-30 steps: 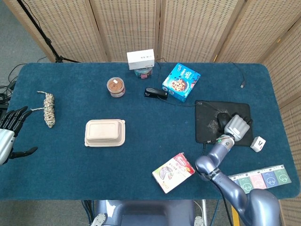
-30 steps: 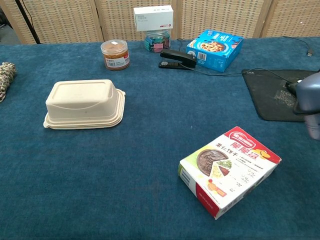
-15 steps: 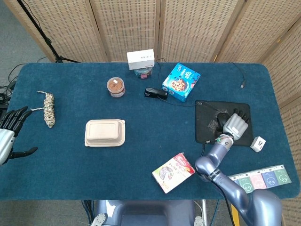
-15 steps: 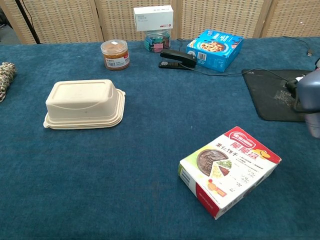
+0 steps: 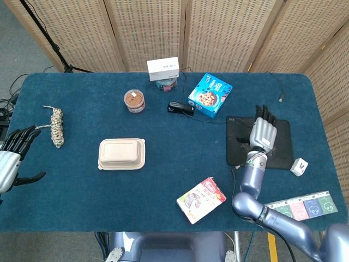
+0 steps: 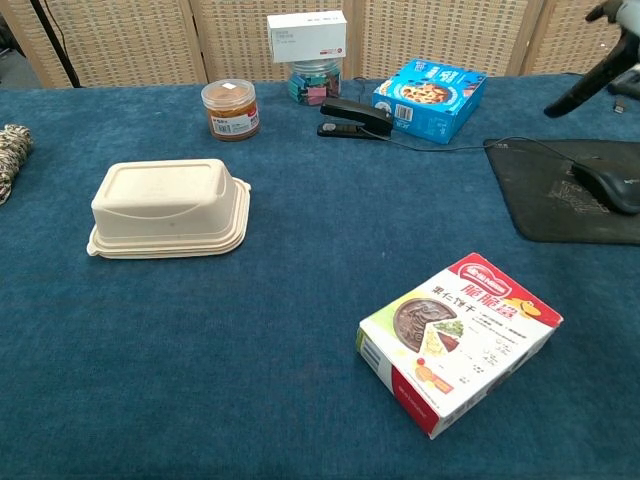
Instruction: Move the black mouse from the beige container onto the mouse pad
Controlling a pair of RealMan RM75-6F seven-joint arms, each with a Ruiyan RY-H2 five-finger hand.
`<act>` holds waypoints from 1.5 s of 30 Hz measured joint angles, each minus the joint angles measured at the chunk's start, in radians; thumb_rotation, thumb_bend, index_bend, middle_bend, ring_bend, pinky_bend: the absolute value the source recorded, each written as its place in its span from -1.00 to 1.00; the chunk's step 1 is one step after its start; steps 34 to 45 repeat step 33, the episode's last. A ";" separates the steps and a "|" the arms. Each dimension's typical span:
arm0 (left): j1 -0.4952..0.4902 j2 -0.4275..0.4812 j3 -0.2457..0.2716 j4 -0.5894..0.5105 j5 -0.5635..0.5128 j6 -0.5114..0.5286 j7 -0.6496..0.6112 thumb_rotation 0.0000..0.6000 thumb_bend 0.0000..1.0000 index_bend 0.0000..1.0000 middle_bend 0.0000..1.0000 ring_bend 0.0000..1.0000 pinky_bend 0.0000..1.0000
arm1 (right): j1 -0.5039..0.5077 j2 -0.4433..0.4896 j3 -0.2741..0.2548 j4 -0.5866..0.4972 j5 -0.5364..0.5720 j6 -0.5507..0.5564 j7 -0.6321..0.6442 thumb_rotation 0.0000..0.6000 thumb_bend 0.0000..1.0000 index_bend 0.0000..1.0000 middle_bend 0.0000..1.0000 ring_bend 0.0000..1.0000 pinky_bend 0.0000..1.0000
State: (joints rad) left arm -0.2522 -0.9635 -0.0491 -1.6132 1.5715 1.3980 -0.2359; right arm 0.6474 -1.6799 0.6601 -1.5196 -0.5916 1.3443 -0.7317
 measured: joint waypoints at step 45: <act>0.087 -0.083 0.049 0.033 0.040 0.094 0.145 1.00 -0.75 -1.00 -1.00 -1.00 -1.00 | -0.591 0.535 -0.585 -0.070 -0.963 0.255 0.625 1.00 -1.00 -1.00 -1.00 -1.00 -1.00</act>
